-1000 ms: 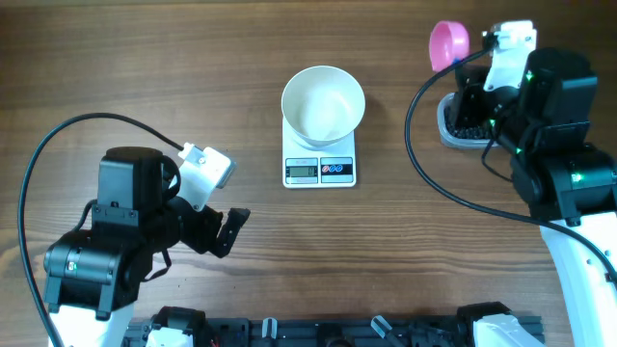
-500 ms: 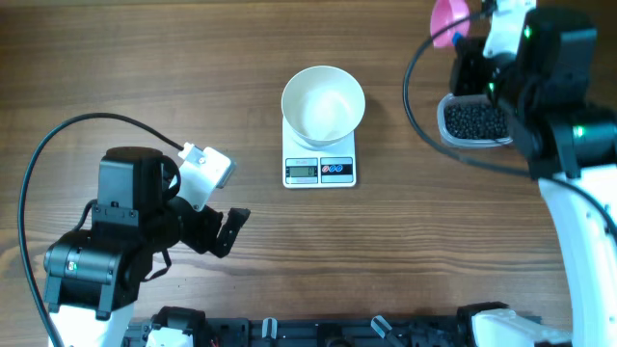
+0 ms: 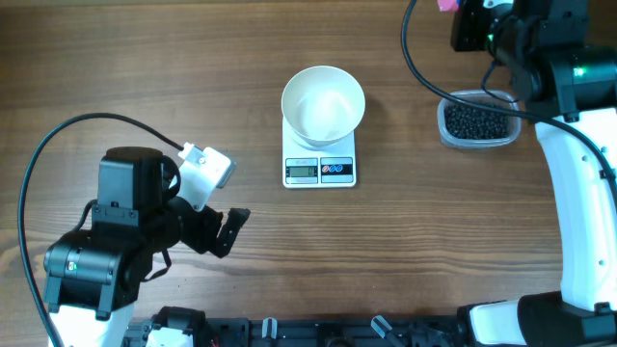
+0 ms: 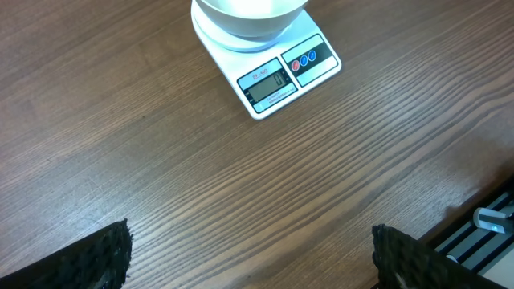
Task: Scoop item into bowl and weigh 150g on scale
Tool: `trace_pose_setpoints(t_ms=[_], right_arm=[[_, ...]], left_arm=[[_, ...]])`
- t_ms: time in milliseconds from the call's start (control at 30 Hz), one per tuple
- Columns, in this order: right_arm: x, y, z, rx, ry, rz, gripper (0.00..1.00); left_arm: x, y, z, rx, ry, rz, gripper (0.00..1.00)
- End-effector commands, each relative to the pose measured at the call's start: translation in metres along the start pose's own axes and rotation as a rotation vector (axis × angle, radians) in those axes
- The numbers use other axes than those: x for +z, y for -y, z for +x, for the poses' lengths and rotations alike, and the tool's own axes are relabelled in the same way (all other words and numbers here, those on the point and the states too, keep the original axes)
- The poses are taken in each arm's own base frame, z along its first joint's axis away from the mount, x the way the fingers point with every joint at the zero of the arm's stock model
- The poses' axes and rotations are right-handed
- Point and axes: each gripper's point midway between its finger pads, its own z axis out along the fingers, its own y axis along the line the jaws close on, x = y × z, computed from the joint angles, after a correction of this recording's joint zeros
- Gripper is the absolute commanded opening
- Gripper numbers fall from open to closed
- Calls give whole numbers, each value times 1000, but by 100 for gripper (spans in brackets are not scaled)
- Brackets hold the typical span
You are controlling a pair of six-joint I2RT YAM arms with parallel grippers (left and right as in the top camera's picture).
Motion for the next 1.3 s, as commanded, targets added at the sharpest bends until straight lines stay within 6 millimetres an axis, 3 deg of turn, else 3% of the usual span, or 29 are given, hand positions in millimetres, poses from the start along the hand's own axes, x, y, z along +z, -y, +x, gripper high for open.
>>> trace_pose_setpoints(t_ms=[0, 300, 467, 800, 867, 1067, 1267], right_arm=[[-4, 7, -12, 8, 34, 31, 4], [-4, 9, 15, -152, -78, 26, 4], [-6, -20, 18, -231, -78, -148, 4], [-9, -21, 35, -265, -143, -164, 4], [-9, -18, 37, -311, -152, -151, 4], [-14, 20, 65, -334, -299, 47, 4], [-19, 23, 78, -328, -356, 52, 4]], left_arm=[[-4, -3, -4, 20, 16, -16, 100], [-4, -3, -4, 20, 16, -16, 100], [-4, -3, -4, 20, 16, -16, 100], [-4, -3, -4, 20, 16, -16, 100], [-4, -3, -4, 20, 16, -16, 100], [-4, -3, -4, 20, 16, -16, 100], [-4, -3, -4, 20, 16, -16, 100]])
